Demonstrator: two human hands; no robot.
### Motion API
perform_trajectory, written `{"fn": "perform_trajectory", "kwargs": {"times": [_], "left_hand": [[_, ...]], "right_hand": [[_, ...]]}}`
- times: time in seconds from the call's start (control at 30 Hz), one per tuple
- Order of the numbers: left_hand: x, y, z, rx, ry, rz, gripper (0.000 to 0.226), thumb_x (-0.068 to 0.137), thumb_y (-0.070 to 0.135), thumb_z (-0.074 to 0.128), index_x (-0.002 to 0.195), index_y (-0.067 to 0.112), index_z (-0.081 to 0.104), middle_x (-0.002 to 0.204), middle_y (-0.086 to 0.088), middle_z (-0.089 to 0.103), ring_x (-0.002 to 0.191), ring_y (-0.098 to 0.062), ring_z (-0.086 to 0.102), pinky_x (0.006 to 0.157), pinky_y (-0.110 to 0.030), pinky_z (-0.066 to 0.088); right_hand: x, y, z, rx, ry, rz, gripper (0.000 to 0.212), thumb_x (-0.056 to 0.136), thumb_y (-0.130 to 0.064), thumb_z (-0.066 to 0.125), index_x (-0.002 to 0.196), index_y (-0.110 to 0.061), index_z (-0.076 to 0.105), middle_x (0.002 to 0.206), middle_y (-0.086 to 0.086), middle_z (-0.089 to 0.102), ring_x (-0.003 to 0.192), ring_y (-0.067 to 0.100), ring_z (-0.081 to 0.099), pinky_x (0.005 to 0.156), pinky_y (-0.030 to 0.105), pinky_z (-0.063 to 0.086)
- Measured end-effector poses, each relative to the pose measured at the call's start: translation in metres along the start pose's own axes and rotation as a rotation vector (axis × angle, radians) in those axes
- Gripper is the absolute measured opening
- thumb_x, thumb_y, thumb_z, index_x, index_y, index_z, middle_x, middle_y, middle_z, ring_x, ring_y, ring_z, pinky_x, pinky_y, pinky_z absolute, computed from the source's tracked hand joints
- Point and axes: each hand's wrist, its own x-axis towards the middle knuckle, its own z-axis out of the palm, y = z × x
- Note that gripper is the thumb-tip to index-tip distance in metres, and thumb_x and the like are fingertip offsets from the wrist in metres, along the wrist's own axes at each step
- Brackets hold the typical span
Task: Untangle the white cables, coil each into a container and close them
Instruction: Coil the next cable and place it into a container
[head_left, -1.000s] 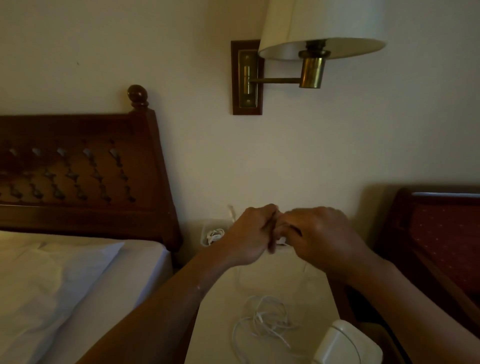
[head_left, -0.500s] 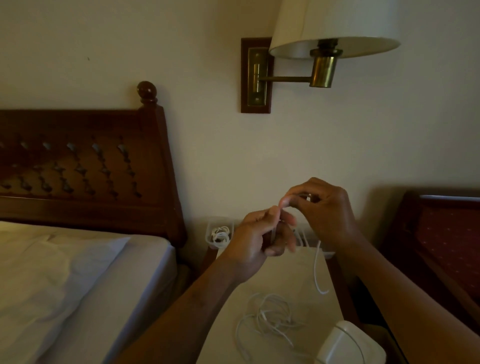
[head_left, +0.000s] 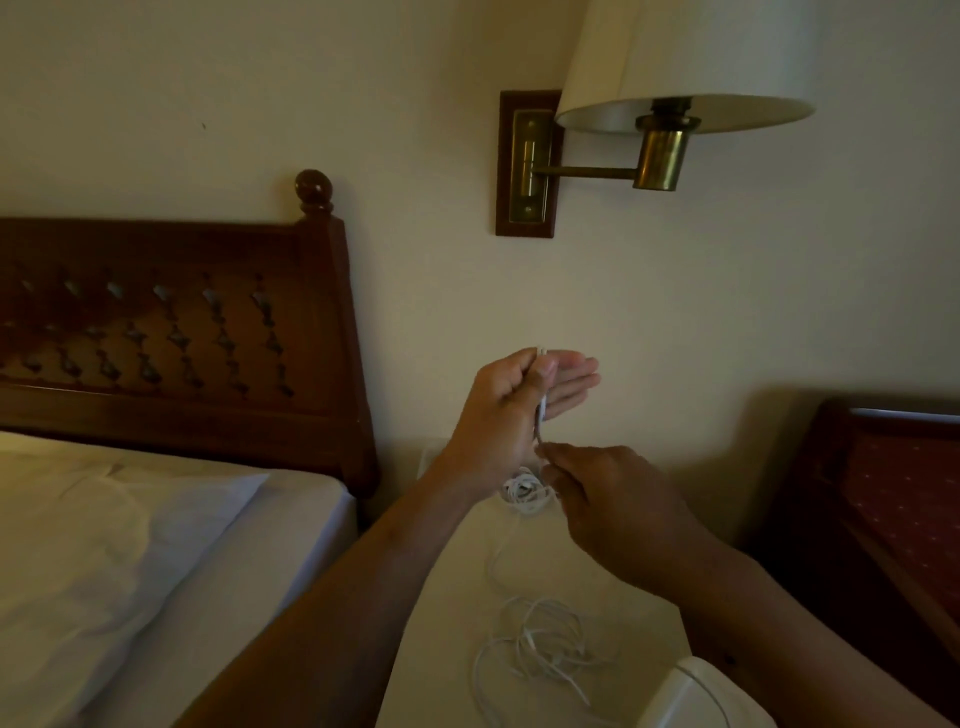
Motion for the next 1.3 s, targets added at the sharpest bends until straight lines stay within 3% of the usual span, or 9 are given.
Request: {"fn": "perform_trajectory", "kwargs": {"times": [0.13, 0.3, 0.53, 0.67, 0.77, 0.87, 1.0, 1.1, 1.3], "left_hand": [[-0.005, -0.009, -0.007, 0.466, -0.122, -0.061, 0.028, 0.111, 0.007, 0.039, 0.109, -0.009, 0.062, 0.107, -0.022, 0.074, 0.098, -0.034, 0.073, 0.088, -0.048, 0.059], [-0.014, -0.015, -0.014, 0.309, -0.203, -0.124, 0.042, 0.114, 0.014, 0.032, 0.093, -0.01, 0.059, 0.068, -0.03, 0.065, 0.039, -0.022, 0.041, 0.045, -0.038, 0.035], [-0.026, -0.02, -0.008, -0.27, -0.265, -0.211, 0.04, 0.11, 0.029, 0.04, 0.105, 0.0, 0.067, 0.059, -0.006, 0.055, 0.045, -0.012, 0.035, 0.049, -0.029, 0.023], [-0.025, -0.007, 0.003, -0.552, -0.21, -0.11, 0.031, 0.107, 0.021, 0.044, 0.097, 0.002, 0.067, 0.064, -0.006, 0.058, 0.045, -0.015, 0.05, 0.048, -0.026, 0.042], [-0.022, 0.001, 0.012, -0.667, -0.117, -0.031, 0.029, 0.105, 0.015, 0.046, 0.106, -0.007, 0.065, 0.096, -0.023, 0.075, 0.082, -0.031, 0.076, 0.074, -0.035, 0.062], [-0.01, 0.0, 0.011, -0.431, -0.054, 0.043, 0.031, 0.109, 0.008, 0.038, 0.12, -0.013, 0.058, 0.121, -0.031, 0.07, 0.113, -0.042, 0.07, 0.097, -0.044, 0.058], [0.002, -0.005, 0.002, 0.286, -0.01, 0.132, 0.028, 0.111, 0.012, 0.04, 0.123, -0.002, 0.061, 0.127, -0.012, 0.071, 0.12, -0.018, 0.068, 0.105, -0.034, 0.053], [0.009, -0.01, -0.012, 0.801, -0.142, 0.111, 0.022, 0.11, 0.014, 0.044, 0.113, -0.001, 0.06, 0.119, -0.006, 0.071, 0.11, -0.017, 0.069, 0.096, -0.041, 0.054], [-0.004, -0.011, -0.023, 0.389, -0.251, -0.101, 0.041, 0.113, 0.021, 0.039, 0.086, 0.0, 0.06, 0.055, -0.015, 0.057, 0.037, -0.017, 0.045, 0.043, -0.027, 0.038]], "right_hand": [[0.008, 0.001, -0.023, -0.151, -0.039, -0.068, 0.017, 0.101, -0.032, 0.052, 0.098, -0.031, 0.068, 0.084, -0.008, 0.07, 0.064, 0.014, 0.061, 0.061, 0.033, 0.051], [0.02, 0.019, -0.044, -0.108, 0.172, -0.168, 0.008, 0.092, -0.027, 0.075, 0.087, -0.033, 0.079, 0.079, -0.012, 0.069, 0.061, 0.01, 0.061, 0.053, 0.027, 0.046], [0.029, 0.036, -0.036, 0.41, 0.331, -0.015, 0.01, 0.089, -0.007, 0.075, 0.089, -0.015, 0.081, 0.084, 0.001, 0.071, 0.074, 0.019, 0.068, 0.067, 0.043, 0.055], [0.023, 0.016, -0.011, 0.697, 0.39, 0.188, 0.024, 0.098, -0.002, 0.06, 0.1, -0.017, 0.078, 0.087, -0.002, 0.075, 0.082, 0.018, 0.071, 0.073, 0.032, 0.058], [0.011, -0.001, 0.011, 0.618, 0.319, 0.226, 0.038, 0.096, 0.014, 0.052, 0.086, -0.018, 0.071, 0.072, -0.001, 0.069, 0.067, 0.008, 0.065, 0.06, 0.023, 0.053], [0.006, -0.002, 0.018, 0.46, 0.239, 0.199, 0.024, 0.099, 0.008, 0.052, 0.084, -0.005, 0.065, 0.068, 0.007, 0.06, 0.059, 0.021, 0.054, 0.055, 0.037, 0.046], [0.004, -0.005, 0.012, 0.233, 0.13, 0.139, 0.016, 0.098, 0.0, 0.059, 0.107, -0.008, 0.07, 0.085, 0.001, 0.059, 0.067, 0.011, 0.054, 0.061, 0.018, 0.042], [0.004, -0.005, 0.004, 0.12, 0.038, 0.139, 0.011, 0.099, -0.013, 0.06, 0.095, -0.019, 0.068, 0.083, -0.009, 0.057, 0.068, 0.007, 0.054, 0.061, 0.024, 0.041], [0.013, 0.02, -0.024, 0.025, 0.304, -0.024, 0.005, 0.093, -0.019, 0.074, 0.09, -0.02, 0.078, 0.084, -0.005, 0.065, 0.066, 0.012, 0.061, 0.056, 0.032, 0.051]]}}
